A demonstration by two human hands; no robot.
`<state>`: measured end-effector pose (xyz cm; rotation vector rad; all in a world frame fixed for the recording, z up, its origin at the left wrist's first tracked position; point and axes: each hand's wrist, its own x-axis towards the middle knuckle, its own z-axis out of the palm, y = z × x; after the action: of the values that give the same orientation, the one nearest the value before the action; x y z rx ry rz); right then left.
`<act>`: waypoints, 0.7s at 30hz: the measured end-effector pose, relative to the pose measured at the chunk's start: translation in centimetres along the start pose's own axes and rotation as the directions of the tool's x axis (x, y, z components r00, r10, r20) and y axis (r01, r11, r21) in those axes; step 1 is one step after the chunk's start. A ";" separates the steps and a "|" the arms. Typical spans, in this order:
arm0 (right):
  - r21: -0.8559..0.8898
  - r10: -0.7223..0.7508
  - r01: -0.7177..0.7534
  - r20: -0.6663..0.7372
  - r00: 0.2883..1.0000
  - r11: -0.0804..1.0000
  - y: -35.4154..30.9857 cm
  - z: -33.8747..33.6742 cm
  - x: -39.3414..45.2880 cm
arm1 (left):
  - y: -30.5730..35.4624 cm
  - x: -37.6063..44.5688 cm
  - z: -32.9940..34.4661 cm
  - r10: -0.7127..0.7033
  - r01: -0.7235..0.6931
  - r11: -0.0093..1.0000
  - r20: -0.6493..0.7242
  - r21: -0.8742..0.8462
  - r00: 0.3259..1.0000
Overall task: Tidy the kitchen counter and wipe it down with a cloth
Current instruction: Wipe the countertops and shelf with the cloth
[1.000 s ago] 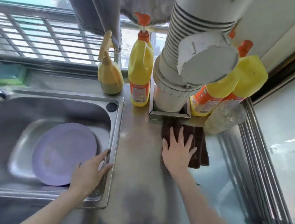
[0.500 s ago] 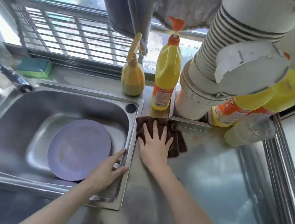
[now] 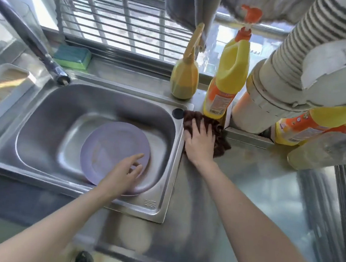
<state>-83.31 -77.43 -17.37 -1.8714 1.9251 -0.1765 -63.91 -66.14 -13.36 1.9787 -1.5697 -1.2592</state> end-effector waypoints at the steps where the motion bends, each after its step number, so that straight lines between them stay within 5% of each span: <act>1: -0.026 0.000 0.000 -0.001 1.000 1.000 0.1 0.1 -0.3 | -0.5 -0.5 -0.3 -0.006 0.006 1.000 0.006 0.019 1.000; 8: -0.144 -0.049 0.051 0.016 0.999 0.988 1.1 3.6 -17.9 | -4.6 -4.7 -1.2 -0.023 0.023 0.990 0.000 0.142 1.000; 14: -0.336 -0.162 0.210 0.166 0.973 0.918 5.7 4.9 -30.1 | -8.2 -10.2 -1.4 0.206 -0.167 0.876 -0.037 0.453 0.978; 17: -0.233 0.158 -0.148 0.023 0.987 0.961 7.5 3.4 -29.6 | -9.3 -12.3 -1.7 0.243 -0.193 0.819 -0.023 0.540 0.970; 19: -0.090 0.445 -0.448 -0.056 0.894 0.889 5.8 3.3 -28.9 | -10.1 -13.4 -2.4 0.239 -0.180 0.829 -0.044 0.530 0.970; 21: -0.038 0.510 -0.516 -0.108 0.853 0.856 2.4 4.3 -28.9 | -11.1 -14.4 -3.3 0.212 -0.138 0.844 -0.086 0.519 0.973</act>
<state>-84.36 -48.22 -15.63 -1.3318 2.4460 -0.0307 -54.56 -50.25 -13.04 2.0904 -2.1169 -0.6510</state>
